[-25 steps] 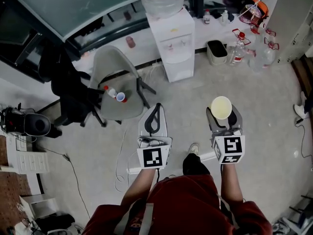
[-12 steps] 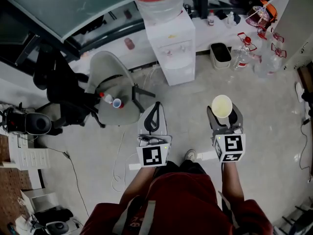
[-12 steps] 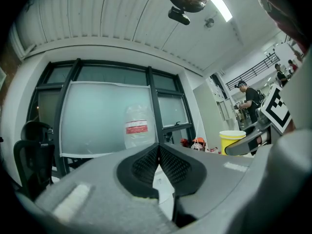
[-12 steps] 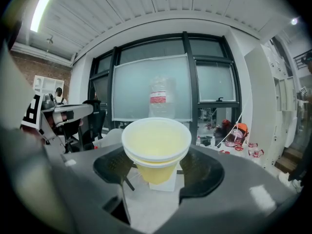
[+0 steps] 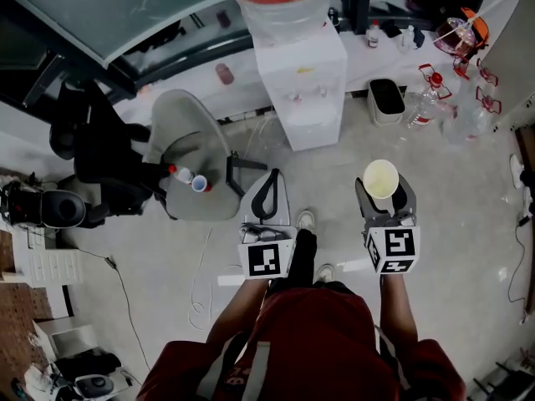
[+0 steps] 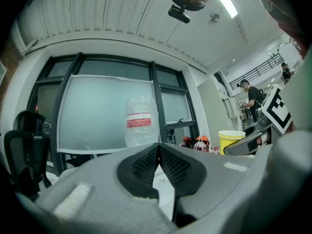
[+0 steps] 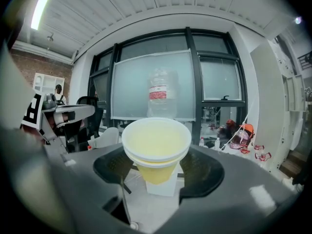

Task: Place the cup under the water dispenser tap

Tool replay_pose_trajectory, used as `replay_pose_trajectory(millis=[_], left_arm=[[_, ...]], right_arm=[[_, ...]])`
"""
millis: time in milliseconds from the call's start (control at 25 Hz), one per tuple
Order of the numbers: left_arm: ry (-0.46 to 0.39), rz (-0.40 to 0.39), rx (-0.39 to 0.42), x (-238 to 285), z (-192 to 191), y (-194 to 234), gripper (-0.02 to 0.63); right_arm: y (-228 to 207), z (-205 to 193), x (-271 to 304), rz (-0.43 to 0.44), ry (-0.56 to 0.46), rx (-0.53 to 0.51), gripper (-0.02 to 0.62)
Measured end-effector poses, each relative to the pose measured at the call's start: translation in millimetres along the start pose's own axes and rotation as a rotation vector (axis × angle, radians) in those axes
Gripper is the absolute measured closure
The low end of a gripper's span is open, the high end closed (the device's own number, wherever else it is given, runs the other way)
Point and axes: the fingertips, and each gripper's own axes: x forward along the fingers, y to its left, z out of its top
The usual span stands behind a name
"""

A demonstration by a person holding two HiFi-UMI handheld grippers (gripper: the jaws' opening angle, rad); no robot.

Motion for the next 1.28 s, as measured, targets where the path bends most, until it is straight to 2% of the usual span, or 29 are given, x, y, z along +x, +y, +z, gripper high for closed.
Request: replay_pose_trajectory(millis=[280,440,640,880,1280], left_arm=[[0.022,-0.016,-0.031,61.7,-36.8,36.2,0.6],[0.054,-0.034,-0.033,94.7,-69.2,46.7,0.6],[0.089,-0.03,-0.035,120.2,-109.5,56.6,0.6],[0.177,-0.044,-0.073,142.1,-171.8,66.6,0.6],[0.232,-0.064,-0.051,168.3,-262.7,76.7,0.6]], right_arm=[[3.0,-0.6,74.2,-0.006,0.025,-0.012,0.305],[-2.3,-16.4,115.5,-0.006,0.064,-0.003,0.305],[-6.6,-46.2,163.7,0.0,0.12,0.0,0.305],[-2.8,-91.4,217.0,0.014,0.183,0.007,0.305],[-1.7,-183.2,286.7,0.007,0.275,0.07,0.305]])
